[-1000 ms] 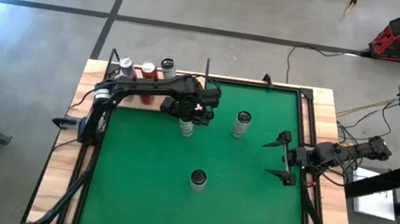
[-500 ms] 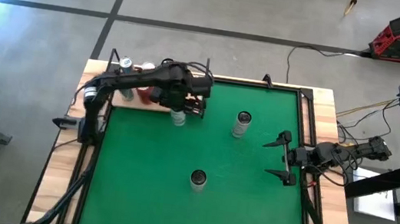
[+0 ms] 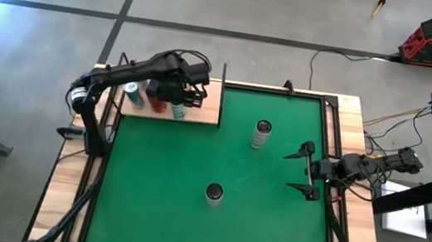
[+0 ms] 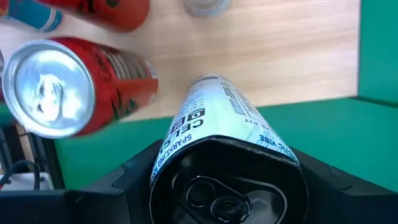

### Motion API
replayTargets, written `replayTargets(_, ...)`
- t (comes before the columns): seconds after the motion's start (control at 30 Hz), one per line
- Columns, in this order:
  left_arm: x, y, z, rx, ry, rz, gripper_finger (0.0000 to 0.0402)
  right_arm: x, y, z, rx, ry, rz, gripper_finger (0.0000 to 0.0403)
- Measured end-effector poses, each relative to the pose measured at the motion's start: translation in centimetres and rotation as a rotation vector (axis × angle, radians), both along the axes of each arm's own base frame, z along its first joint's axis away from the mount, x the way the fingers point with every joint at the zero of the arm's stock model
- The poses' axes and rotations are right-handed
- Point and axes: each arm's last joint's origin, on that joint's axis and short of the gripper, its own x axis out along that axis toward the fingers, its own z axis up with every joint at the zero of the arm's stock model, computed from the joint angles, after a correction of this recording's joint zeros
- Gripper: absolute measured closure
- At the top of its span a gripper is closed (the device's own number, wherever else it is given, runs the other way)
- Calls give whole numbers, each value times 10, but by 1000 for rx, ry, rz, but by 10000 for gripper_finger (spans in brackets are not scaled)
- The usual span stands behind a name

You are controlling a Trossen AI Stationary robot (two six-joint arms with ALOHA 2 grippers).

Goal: Place canned beverage on shelf
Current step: Put the white blue soda can on the shelf aligned with the other white blue soda can

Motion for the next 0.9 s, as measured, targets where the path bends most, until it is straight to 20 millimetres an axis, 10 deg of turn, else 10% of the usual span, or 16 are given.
replayTargets(0.9, -18, 38, -8, -21, -73, 2, 151, 0, 0, 0, 0, 0, 0, 7)
